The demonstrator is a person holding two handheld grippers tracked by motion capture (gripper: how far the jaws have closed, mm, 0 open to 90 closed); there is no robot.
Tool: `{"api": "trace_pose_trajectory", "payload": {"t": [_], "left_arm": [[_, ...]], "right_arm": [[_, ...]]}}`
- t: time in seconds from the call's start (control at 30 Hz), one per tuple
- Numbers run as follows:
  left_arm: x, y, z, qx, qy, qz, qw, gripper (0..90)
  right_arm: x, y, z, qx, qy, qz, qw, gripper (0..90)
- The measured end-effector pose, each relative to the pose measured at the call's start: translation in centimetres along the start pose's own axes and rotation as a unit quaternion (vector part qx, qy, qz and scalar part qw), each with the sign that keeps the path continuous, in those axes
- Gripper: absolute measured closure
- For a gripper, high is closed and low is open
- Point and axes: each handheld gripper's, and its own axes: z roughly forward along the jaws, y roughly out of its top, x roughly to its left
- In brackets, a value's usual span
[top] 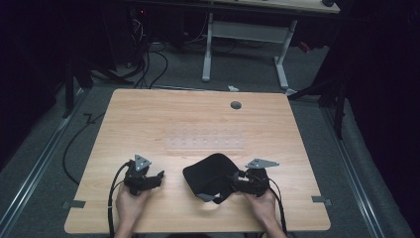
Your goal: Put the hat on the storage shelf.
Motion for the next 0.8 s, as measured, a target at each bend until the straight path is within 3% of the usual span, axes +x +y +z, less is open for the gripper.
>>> {"api": "trace_pose_trajectory", "payload": {"t": [0.43, 0.8], "left_arm": [[-0.01, 0.0, 0.01, 0.0, 0.0, 0.0, 1.0, 27.8], [-0.01, 0.0, -0.01, -0.001, -0.002, -0.001, 1.0, 29.2]], "right_arm": [[-0.03, -0.04, 0.8, 0.011, 0.024, -0.009, 0.9996, 70.3], [0.07, 0.0, 0.47, 0.009, 0.042, -0.015, 0.9989, 79.4]]}}
